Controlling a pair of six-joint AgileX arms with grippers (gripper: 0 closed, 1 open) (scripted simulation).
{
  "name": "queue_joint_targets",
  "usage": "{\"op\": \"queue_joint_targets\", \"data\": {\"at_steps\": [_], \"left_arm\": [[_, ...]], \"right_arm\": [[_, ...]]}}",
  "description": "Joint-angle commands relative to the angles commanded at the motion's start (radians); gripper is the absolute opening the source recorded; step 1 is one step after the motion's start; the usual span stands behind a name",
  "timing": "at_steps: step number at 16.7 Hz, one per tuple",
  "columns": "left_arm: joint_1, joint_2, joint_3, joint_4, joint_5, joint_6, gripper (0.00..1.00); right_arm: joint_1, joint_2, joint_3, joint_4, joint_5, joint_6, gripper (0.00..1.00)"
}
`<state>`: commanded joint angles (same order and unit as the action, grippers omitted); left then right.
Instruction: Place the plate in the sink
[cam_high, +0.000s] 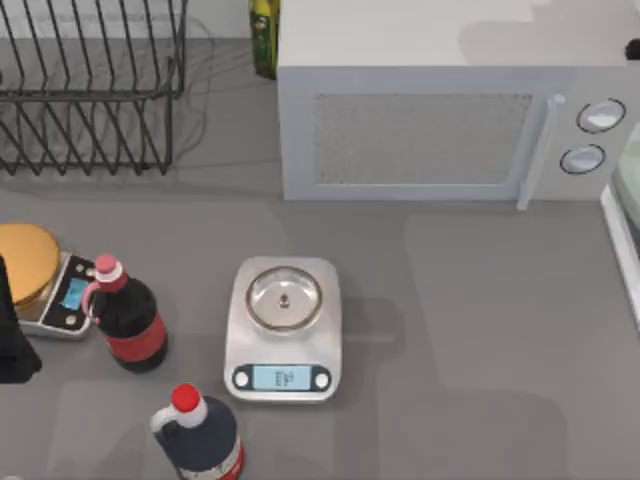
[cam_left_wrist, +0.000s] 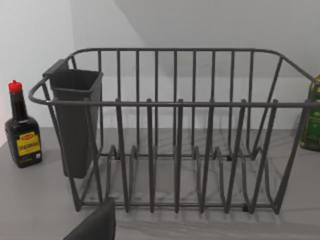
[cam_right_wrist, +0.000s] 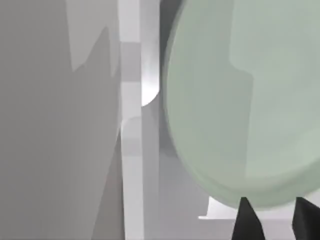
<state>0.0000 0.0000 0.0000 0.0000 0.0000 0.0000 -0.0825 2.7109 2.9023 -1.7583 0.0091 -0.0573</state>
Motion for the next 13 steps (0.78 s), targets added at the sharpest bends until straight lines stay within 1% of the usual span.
{"op": "queue_joint_targets", "data": {"at_steps": [7,8,13], "left_arm": [[0.000,0.000,0.000,0.000,0.000,0.000,1.00],[0.000,0.000,0.000,0.000,0.000,0.000,1.00],[0.000,0.000,0.000,0.000,0.000,0.000,1.00]], "right_arm": [[0.000,0.000,0.000,0.000,0.000,0.000,0.98],[0.000,0.000,0.000,0.000,0.000,0.000,1.00],[0.000,0.000,0.000,0.000,0.000,0.000,1.00]]}}
